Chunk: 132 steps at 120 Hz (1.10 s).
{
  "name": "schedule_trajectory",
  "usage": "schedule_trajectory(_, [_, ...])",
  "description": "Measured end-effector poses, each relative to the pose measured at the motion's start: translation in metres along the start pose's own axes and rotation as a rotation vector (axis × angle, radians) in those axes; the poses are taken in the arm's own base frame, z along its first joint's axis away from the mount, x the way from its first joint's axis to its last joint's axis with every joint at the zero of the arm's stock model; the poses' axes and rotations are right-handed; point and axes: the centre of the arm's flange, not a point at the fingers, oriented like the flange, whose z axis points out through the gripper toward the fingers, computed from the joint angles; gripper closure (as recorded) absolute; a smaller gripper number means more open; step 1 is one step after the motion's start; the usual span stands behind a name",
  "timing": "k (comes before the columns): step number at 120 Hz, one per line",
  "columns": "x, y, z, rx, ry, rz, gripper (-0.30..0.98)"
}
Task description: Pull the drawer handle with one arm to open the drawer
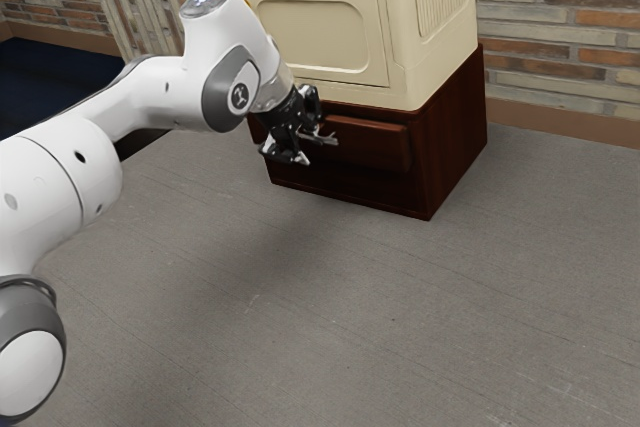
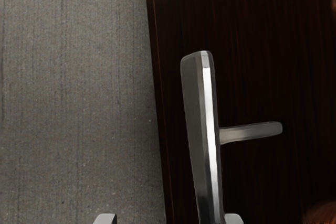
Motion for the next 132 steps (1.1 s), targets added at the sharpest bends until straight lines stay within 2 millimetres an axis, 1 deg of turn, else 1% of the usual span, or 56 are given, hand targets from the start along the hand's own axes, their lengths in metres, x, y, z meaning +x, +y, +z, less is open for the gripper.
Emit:
schedule_trajectory(18, [0.0, 0.0, -0.004, -0.004, 0.001, 0.001, 0.57])
schedule_trajectory(38, [0.0, -0.002, -0.008, -0.005, 0.0, 0.001, 0.59])
schedule_trajectory(51, [-0.001, -0.01, -0.012, 0.01, -0.005, -0.001, 0.6])
schedule_trajectory(65, [-0.001, -0.015, -0.019, 0.012, -0.007, -0.002, 0.6])
schedule_trajectory(86, [-0.001, -0.024, -0.022, 0.026, -0.011, -0.005, 0.6])
schedule_trajectory(93, [-0.001, -0.026, -0.027, 0.023, -0.011, -0.005, 0.6])
schedule_trajectory(106, [-0.001, -0.028, -0.028, 0.026, -0.011, -0.006, 0.6])
schedule_trajectory(118, [0.0, -0.031, -0.032, 0.024, -0.011, -0.008, 0.6])
schedule_trajectory(132, [-0.001, -0.038, -0.034, 0.03, -0.014, -0.011, 0.61])
